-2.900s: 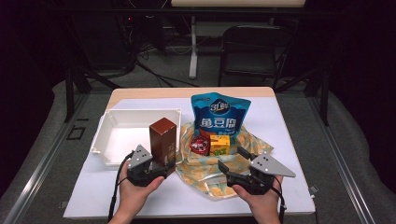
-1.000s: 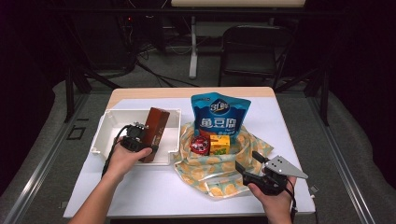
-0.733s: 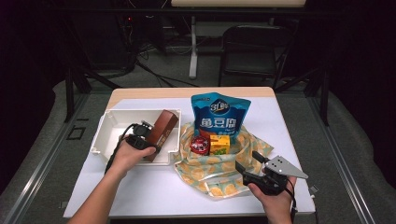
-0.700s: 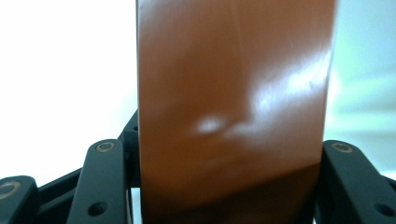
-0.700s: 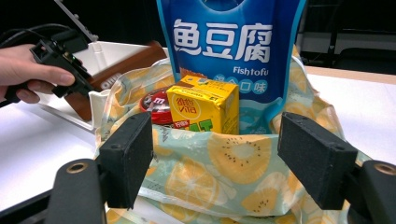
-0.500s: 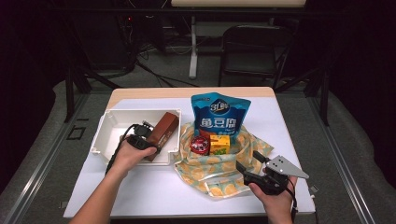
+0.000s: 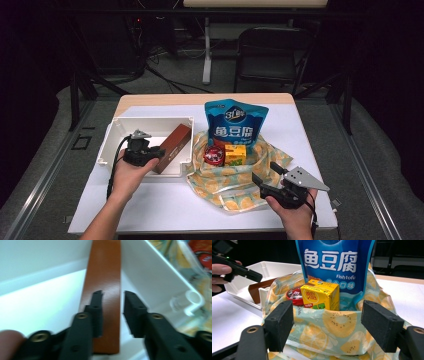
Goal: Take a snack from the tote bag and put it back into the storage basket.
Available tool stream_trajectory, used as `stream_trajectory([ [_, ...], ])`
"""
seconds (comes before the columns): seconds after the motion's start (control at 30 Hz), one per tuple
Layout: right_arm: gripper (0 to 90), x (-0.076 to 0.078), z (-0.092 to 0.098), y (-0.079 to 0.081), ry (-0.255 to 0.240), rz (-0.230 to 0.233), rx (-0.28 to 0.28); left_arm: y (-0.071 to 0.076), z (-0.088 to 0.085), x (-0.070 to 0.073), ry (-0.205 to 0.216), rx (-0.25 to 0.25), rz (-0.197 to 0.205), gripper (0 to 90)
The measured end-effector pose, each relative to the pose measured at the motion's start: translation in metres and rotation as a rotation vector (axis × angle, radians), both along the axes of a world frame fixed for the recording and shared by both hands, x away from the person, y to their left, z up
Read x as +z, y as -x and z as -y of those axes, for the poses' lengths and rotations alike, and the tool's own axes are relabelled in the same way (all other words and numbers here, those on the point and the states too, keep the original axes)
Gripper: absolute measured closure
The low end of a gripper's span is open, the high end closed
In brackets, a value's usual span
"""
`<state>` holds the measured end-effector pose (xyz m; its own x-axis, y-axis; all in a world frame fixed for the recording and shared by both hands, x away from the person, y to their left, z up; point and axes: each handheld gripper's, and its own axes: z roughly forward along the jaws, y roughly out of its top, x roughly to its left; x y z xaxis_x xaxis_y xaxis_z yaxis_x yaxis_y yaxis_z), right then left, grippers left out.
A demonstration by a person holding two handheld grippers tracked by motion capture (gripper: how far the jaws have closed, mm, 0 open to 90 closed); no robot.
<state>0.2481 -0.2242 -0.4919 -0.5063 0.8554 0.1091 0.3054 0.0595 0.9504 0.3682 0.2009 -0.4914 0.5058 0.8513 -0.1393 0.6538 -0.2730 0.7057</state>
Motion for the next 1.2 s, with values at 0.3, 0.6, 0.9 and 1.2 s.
stream_trajectory([
  [0.3,26.0,-0.001,0.0,-0.001,-0.005,-0.009,-0.002,0.021,0.018,-0.021,-0.024,-0.099,-0.04,90.0],
  [0.6,26.1,-0.002,0.001,-0.001,-0.005,-0.013,-0.004,0.002,0.0,-0.03,-0.047,0.008,-0.05,90.0],
  [0.9,26.2,-0.003,0.001,-0.002,-0.003,-0.012,-0.004,-0.028,-0.016,-0.035,-0.029,0.142,-0.058,90.0],
  [1.2,26.3,-0.003,0.004,-0.002,-0.005,-0.016,-0.008,-0.049,-0.021,-0.041,0.045,0.239,-0.061,90.0],
])
